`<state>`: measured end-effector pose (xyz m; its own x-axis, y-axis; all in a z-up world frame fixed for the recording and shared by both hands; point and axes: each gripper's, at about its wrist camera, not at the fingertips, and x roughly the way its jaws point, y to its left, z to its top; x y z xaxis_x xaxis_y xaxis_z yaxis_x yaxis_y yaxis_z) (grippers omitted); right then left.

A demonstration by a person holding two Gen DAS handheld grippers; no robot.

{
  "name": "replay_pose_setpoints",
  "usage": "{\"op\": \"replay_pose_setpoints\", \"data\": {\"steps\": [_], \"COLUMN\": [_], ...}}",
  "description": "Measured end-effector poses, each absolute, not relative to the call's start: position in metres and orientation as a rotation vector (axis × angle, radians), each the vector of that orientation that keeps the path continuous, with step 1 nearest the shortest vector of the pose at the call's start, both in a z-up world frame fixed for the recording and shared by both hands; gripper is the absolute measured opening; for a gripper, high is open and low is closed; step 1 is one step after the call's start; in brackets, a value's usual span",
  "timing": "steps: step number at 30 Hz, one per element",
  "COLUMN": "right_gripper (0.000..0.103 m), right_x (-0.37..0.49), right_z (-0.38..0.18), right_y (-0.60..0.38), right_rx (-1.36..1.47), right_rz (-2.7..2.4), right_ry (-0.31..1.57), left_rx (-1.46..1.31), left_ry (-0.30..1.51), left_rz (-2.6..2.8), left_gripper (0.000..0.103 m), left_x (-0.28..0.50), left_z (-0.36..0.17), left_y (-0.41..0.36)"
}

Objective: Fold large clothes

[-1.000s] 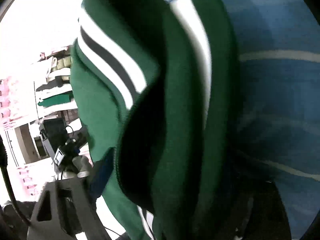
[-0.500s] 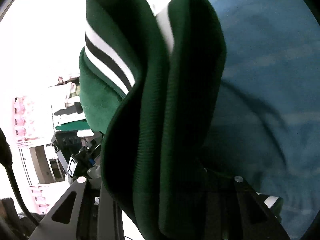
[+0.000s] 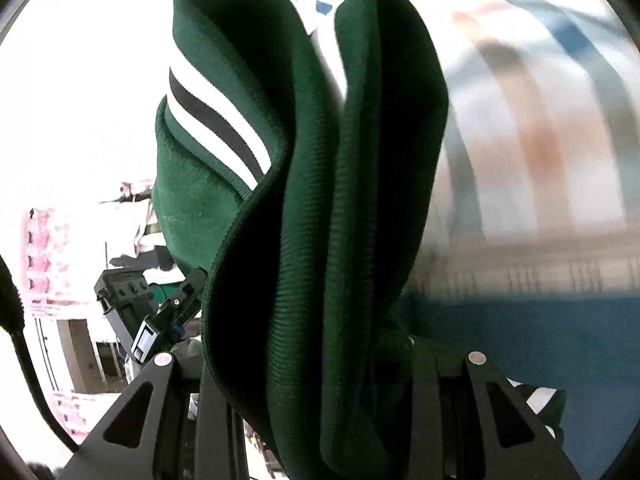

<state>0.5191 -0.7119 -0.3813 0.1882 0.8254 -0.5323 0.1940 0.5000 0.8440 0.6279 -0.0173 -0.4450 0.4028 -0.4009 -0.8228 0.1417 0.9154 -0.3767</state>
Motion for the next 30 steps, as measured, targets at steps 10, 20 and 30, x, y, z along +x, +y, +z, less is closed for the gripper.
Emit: {"op": "replay_pose_setpoints", "data": {"steps": [10, 20, 30], "right_gripper": [0.055, 0.090, 0.090], "right_x": [0.587, 0.546, 0.407], "right_z": [-0.435, -0.350, -0.221], "right_y": [-0.718, -0.688, -0.615], "right_rx": [0.772, 0.146, -0.002], "right_rz": [0.389, -0.113, -0.213], "right_ry": [1.461, 1.292, 1.215], "left_rx": [-0.135, 0.080, 0.059], "left_ry": [1.018, 0.970, 0.961], "left_rz": [-0.259, -0.032, 0.053], "left_gripper": [0.101, 0.101, 0.101], "left_x": [0.651, 0.613, 0.479], "left_z": [-0.542, -0.480, -0.354], "left_y": [-0.028, -0.040, -0.037]}}
